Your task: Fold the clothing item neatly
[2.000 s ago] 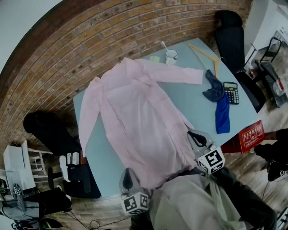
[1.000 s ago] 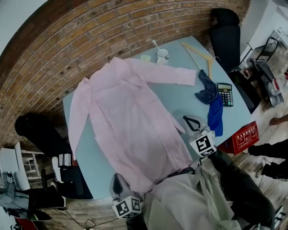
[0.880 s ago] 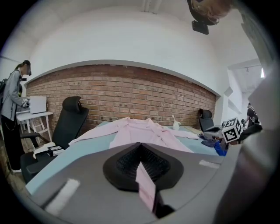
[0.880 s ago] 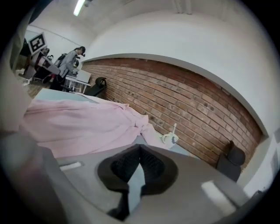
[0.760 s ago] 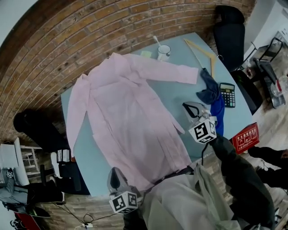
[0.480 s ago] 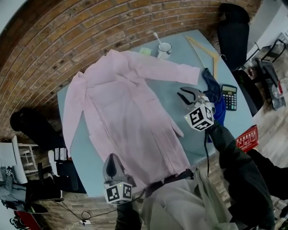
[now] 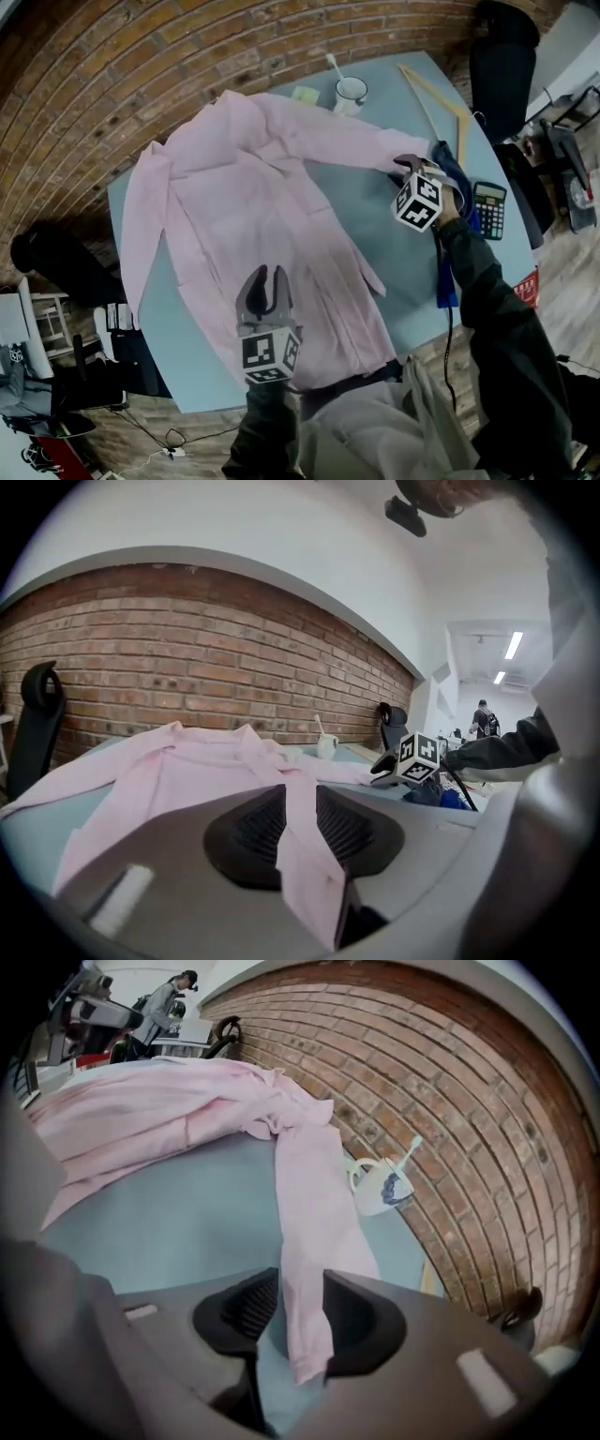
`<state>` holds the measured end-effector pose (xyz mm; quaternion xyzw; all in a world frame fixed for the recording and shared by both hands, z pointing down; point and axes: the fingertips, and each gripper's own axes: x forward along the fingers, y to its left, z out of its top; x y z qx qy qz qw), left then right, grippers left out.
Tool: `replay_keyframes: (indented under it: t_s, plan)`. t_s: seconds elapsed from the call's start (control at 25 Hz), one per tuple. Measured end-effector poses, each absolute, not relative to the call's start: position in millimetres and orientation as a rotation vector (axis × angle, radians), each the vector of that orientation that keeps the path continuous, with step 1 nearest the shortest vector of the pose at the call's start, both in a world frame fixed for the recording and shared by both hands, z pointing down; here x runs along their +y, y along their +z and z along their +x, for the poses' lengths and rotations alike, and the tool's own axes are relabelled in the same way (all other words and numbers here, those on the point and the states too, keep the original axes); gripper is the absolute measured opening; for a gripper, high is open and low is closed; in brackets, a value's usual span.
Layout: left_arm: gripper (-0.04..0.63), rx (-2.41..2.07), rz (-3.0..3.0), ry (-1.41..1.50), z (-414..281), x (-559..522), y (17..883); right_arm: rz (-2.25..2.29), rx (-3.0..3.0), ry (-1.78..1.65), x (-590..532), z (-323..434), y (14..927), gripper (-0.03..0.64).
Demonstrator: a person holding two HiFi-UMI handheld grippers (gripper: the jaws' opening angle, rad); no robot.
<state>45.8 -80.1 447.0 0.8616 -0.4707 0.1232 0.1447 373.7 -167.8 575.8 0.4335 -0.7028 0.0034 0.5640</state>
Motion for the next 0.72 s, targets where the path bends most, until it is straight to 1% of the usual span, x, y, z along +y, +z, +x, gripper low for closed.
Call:
replay_keyframes:
  t_s: [0.12, 0.24, 0.28, 0.32, 0.4, 0.44, 0.64, 0.72]
  plan:
    - [0.118, -1.291, 2.504, 0.339, 93, -95, 454, 0.969, -1.633, -0.019, -170, 371, 586, 0.149]
    - [0.118, -1.233, 2.507, 0.328, 127, -107, 462, 0.949, -1.599, -0.074, -173, 372, 589, 0.144]
    - [0.118, -1.218, 2.512, 0.331, 134, -111, 464, 0.948, -1.585, -0.088, -174, 374, 589, 0.137]
    - [0.12, -1.206, 2.517, 0.334, 140, -114, 466, 0.947, -1.577, -0.098, -176, 376, 590, 0.115]
    - [0.12, -1.194, 2.519, 0.338, 148, -120, 471, 0.946, -1.569, -0.105, -179, 378, 594, 0.063]
    - [0.12, -1.192, 2.516, 0.341, 150, -123, 473, 0.949, -1.555, -0.109, -181, 379, 596, 0.02]
    - [0.12, -1.2, 2.497, 0.352, 154, -126, 478, 0.957, -1.473, -0.059, -188, 386, 603, 0.012]
    - [0.12, -1.206, 2.489, 0.348, 149, -123, 477, 1.005, -1.518, -0.007, -188, 379, 582, 0.012]
